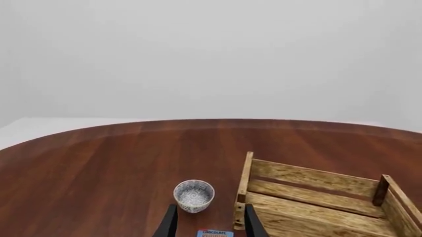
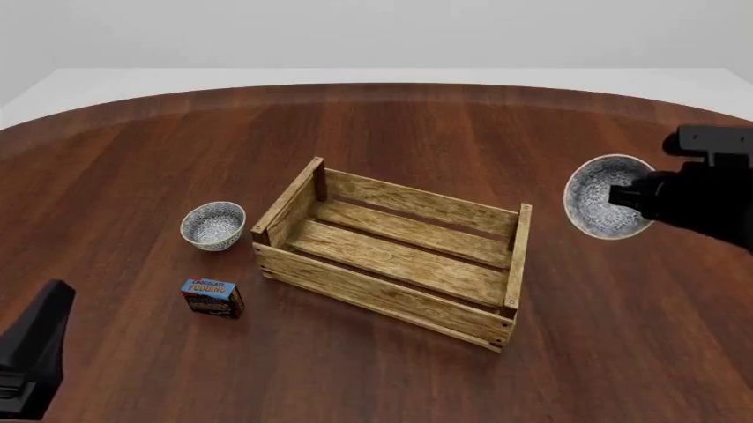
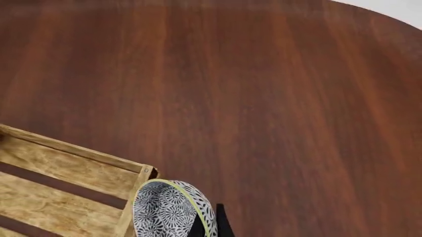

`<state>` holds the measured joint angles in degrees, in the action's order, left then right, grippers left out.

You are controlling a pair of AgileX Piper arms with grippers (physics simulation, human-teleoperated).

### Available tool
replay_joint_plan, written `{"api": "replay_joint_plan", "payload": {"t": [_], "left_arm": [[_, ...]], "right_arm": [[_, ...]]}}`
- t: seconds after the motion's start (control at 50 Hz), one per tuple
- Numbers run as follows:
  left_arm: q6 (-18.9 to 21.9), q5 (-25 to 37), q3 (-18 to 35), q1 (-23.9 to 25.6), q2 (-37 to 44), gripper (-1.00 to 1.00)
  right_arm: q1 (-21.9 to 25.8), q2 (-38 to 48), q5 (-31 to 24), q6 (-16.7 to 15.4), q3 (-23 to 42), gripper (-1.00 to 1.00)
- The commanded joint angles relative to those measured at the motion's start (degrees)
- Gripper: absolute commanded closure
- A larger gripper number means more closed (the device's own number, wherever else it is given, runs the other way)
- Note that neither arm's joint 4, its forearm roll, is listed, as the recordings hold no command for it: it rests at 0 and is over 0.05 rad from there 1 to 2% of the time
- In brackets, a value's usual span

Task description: Stack the right bowl on the left bowl and place them in the tray.

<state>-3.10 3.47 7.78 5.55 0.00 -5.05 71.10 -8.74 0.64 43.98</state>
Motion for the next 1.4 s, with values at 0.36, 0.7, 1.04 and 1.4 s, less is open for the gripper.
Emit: {"api": "replay_joint_plan", "payload": {"t": [0.36, 0.7, 1.04, 1.4], "left_arm": [[0.96, 2.44, 5.26, 7.53, 0.02, -1.00], [1.09, 2.40, 9.64, 14.87, 3.16, -1.00], [1.71, -5.45, 14.39, 22.46, 15.41, -1.00], [1.14, -11.55, 20.20, 28.67, 26.87, -1.00]], "right_arm": [[6.05, -4.88, -4.86, 0.88, 5.78, 1.00], [11.01, -5.72, -7.15, 1.29, 9.64, 1.00], [16.52, -4.63, -6.05, 2.35, 11.05, 1.00], [21.30, -3.28, -4.81, 2.71, 12.46, 1.00]]}}
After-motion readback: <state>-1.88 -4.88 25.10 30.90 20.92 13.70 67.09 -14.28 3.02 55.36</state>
